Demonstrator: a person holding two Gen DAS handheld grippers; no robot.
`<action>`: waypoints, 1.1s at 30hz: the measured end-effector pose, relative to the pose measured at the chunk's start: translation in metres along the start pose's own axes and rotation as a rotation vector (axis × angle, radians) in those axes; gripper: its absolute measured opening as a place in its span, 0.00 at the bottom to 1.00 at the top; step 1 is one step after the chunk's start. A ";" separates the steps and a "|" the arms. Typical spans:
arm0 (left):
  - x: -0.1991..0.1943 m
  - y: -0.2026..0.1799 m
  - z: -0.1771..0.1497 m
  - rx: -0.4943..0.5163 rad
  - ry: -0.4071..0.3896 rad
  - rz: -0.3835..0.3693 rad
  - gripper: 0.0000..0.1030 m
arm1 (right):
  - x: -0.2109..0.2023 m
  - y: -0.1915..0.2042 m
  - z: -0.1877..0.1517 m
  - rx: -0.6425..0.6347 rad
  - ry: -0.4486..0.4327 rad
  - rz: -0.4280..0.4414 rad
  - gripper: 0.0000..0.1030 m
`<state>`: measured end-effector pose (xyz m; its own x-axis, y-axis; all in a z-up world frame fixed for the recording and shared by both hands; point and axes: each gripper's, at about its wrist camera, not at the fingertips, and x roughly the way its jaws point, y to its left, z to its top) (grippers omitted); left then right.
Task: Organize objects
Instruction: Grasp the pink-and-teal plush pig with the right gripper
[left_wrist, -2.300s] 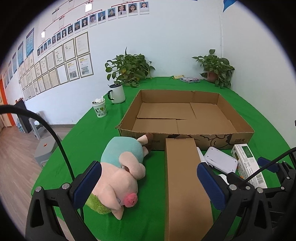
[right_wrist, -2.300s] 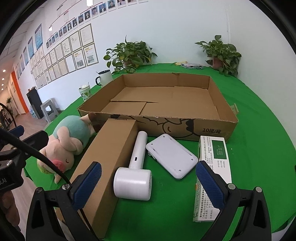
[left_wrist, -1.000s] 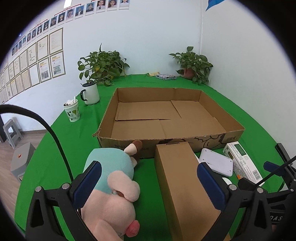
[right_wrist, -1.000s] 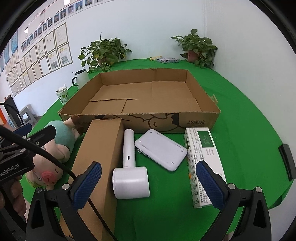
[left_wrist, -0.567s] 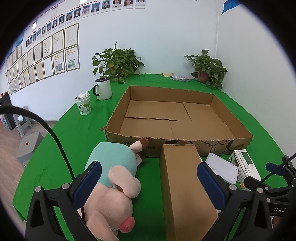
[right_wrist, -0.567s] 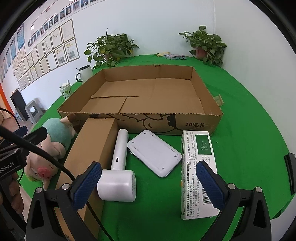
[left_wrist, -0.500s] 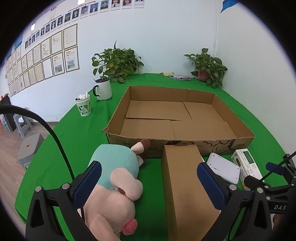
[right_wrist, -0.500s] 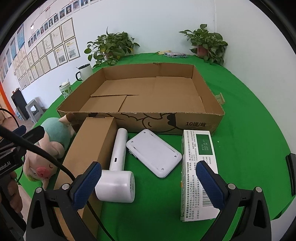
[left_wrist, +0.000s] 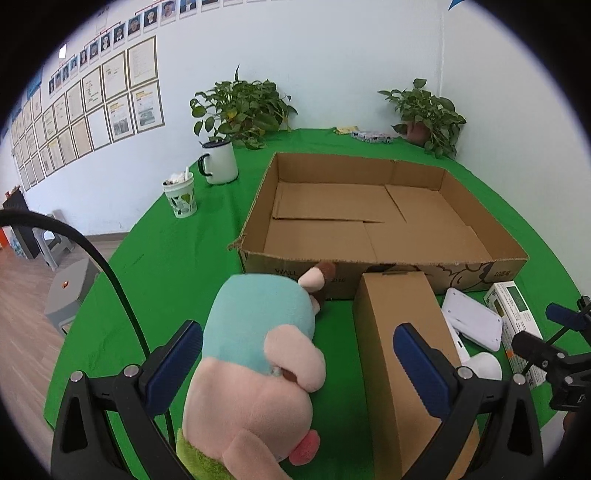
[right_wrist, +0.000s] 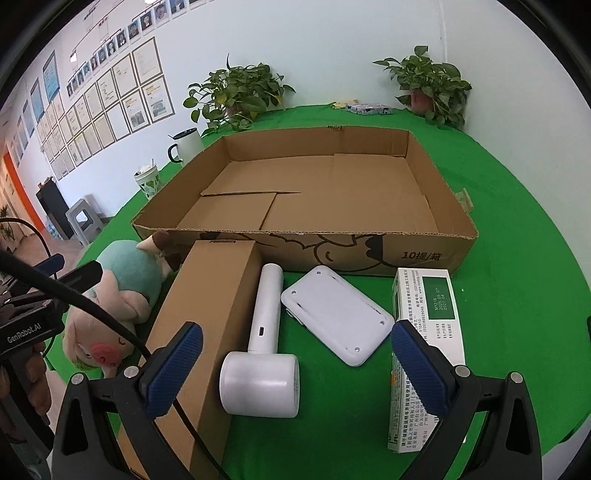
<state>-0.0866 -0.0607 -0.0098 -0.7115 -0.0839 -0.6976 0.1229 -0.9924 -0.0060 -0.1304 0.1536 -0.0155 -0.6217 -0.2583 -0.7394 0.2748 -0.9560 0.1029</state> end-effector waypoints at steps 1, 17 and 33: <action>0.000 0.004 -0.002 -0.007 0.010 -0.016 1.00 | -0.003 0.003 0.001 -0.002 -0.006 0.007 0.99; -0.007 0.090 -0.038 -0.149 0.054 -0.128 1.00 | -0.031 0.140 0.034 -0.221 0.146 0.609 0.99; 0.023 0.095 -0.061 -0.169 0.126 -0.345 0.91 | 0.093 0.169 0.041 -0.201 0.337 0.460 0.99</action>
<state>-0.0497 -0.1510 -0.0700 -0.6416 0.2734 -0.7167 0.0114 -0.9308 -0.3653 -0.1714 -0.0378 -0.0395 -0.1488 -0.5490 -0.8225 0.6140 -0.7033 0.3583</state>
